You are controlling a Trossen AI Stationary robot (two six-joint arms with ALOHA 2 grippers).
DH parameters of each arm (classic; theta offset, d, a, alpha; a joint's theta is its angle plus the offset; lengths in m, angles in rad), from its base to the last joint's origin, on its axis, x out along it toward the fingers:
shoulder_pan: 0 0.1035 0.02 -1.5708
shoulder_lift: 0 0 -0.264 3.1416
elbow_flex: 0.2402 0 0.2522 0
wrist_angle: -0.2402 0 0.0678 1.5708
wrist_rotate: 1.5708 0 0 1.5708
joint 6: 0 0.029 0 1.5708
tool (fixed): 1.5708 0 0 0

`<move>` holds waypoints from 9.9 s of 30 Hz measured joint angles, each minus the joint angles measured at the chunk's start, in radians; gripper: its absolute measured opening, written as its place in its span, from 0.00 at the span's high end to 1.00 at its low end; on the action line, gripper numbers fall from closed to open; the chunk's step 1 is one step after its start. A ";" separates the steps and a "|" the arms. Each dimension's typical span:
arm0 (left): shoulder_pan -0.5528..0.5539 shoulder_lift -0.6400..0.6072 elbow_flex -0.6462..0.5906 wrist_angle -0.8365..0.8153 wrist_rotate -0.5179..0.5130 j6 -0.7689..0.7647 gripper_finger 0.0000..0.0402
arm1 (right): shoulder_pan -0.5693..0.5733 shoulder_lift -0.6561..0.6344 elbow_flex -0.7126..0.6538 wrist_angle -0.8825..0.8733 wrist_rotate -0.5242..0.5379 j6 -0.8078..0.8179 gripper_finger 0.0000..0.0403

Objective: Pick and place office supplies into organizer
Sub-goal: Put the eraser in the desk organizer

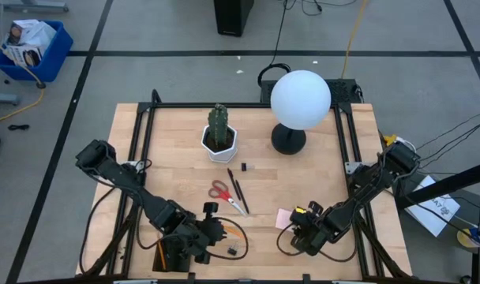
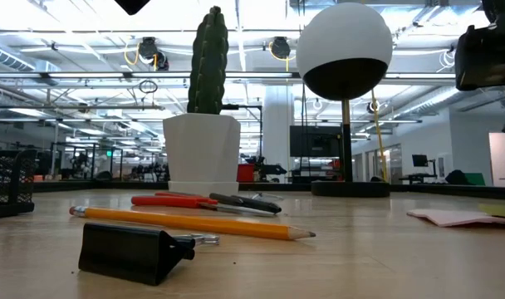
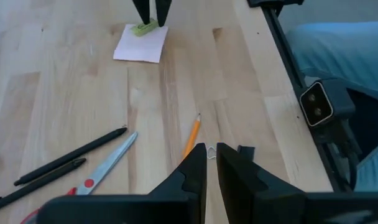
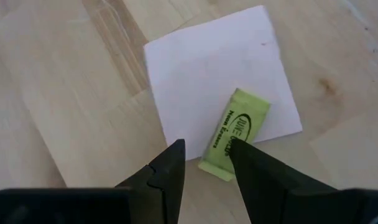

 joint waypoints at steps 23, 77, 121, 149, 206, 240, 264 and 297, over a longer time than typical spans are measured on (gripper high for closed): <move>0.005 0.000 0.000 0.015 -0.004 0.019 0.90 | -0.006 -0.045 -0.005 -0.146 -0.007 0.088 0.68; 0.015 -0.001 0.000 0.035 -0.003 0.107 0.90 | -0.104 -0.123 0.053 -0.330 -0.301 0.377 0.68; 0.014 0.000 -0.076 0.117 0.000 0.090 0.90 | -0.134 -0.125 -0.135 -0.039 -0.304 0.416 0.96; 0.154 0.000 -0.074 0.201 -0.067 0.043 0.90 | -0.135 -0.140 -0.061 0.034 0.060 -0.020 0.97; 0.209 0.064 -0.076 0.693 -0.054 0.080 0.74 | -0.236 -0.196 -0.270 1.472 0.114 -1.412 0.97; 0.209 0.064 -0.074 0.698 -0.050 0.071 0.80 | -0.269 -0.134 -0.270 1.607 -0.005 -1.329 0.96; 0.148 0.063 -0.074 0.659 -0.030 0.043 0.96 | -0.233 -0.142 -0.270 1.607 -0.024 -1.317 0.84; -0.187 -0.112 -0.074 -0.082 0.009 -0.680 0.95 | -0.154 -0.143 -0.270 1.596 -0.014 -1.389 0.86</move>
